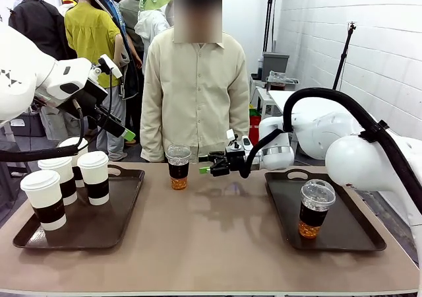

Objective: Distribute the coffee onto the tray.
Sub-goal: Pick up another iced Americano from the middle of the table and place it on the right Handle tray.

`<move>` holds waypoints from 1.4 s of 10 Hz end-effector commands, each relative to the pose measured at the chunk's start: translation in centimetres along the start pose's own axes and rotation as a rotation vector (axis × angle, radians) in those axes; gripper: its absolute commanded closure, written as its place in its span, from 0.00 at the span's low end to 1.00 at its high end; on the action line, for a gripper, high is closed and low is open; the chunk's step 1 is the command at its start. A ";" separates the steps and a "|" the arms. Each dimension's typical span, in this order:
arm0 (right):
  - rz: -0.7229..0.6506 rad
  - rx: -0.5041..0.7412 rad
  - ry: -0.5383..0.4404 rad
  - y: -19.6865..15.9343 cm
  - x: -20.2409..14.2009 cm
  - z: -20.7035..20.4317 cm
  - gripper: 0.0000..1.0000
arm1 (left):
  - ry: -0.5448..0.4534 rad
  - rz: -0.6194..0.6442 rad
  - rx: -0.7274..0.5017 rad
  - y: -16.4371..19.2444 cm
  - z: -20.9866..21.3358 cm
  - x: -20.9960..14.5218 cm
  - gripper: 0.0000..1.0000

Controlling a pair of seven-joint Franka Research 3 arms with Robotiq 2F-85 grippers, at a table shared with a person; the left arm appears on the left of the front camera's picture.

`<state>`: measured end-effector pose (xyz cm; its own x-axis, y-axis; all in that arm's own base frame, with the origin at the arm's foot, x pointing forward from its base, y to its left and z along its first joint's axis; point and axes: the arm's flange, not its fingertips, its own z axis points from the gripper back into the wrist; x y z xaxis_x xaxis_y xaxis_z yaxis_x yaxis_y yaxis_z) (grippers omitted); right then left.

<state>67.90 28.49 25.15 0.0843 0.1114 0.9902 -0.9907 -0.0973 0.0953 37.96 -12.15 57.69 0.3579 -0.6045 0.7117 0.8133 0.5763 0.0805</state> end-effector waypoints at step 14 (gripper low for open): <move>0.017 -0.048 -0.019 -1.5 -0.5 -5.4 0.00 | -0.002 0.004 -0.005 0.1 -0.1 -0.1 0.00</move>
<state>67.90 33.14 23.91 0.0696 0.1171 0.9907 -0.9934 -0.0830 0.0796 37.96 -12.15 57.69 0.3579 -0.6045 0.7117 0.8133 0.5763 0.0805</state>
